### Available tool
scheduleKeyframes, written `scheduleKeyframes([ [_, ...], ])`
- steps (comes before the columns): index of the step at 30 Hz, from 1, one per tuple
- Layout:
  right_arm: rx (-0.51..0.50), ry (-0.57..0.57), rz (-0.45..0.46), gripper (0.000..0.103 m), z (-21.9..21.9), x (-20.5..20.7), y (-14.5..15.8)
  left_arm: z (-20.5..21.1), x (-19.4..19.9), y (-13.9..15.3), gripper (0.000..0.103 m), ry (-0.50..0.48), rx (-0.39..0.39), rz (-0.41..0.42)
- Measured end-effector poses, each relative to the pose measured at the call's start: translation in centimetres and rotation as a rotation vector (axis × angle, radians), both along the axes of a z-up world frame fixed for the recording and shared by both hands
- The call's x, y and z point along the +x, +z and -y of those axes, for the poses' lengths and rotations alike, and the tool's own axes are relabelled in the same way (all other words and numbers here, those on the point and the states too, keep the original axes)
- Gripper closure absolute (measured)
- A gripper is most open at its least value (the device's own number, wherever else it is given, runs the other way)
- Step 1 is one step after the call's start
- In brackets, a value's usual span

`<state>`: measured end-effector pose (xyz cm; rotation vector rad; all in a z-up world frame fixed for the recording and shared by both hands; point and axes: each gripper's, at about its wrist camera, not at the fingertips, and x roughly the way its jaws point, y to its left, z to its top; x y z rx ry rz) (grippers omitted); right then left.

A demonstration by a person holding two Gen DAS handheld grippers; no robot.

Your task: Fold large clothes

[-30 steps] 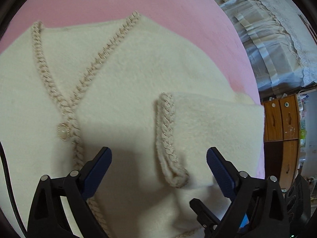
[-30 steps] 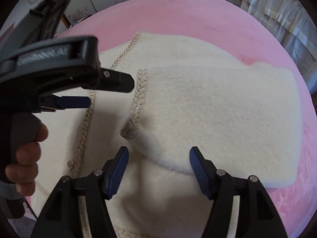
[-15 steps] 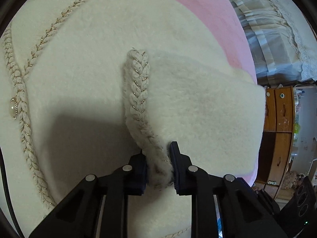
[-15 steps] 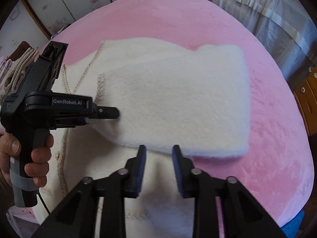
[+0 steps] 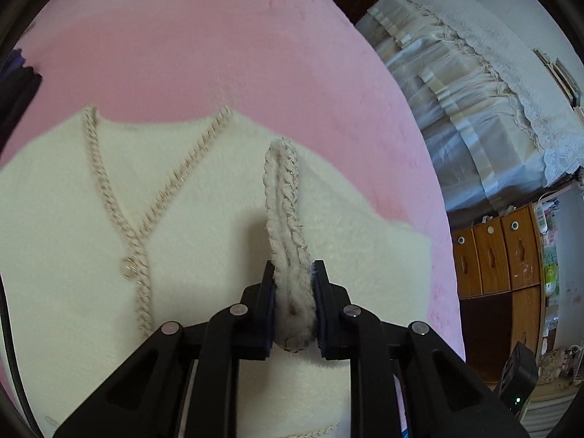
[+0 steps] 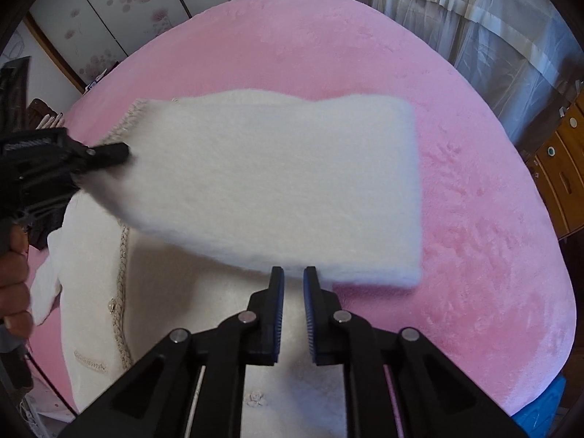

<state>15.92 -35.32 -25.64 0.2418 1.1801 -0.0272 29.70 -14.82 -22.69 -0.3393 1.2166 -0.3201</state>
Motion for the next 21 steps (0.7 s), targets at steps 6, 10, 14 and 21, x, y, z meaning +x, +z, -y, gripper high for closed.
scheduleKeyframes([
  [6, -0.030, 0.020, 0.042, 0.093, -0.5, 0.6, 1.1, -4.0, -0.7, 3.4, 0.087, 0.004, 0.131, 0.111],
  [10, -0.025, 0.041, 0.055, 0.092, -0.2, 1.4, 1.2, -8.4, -0.8, 4.4, 0.087, 0.094, 0.236, 0.169],
  [14, -0.045, 0.048, 0.043, 0.092, 0.3, 2.5, 0.5, -13.2, -0.6, 2.0, 0.087, 0.202, 0.294, 0.113],
  [21, -0.053, 0.040, 0.025, 0.092, 1.1, 4.7, -1.5, -16.3, -1.3, -4.5, 0.087, 0.273, 0.317, -0.010],
])
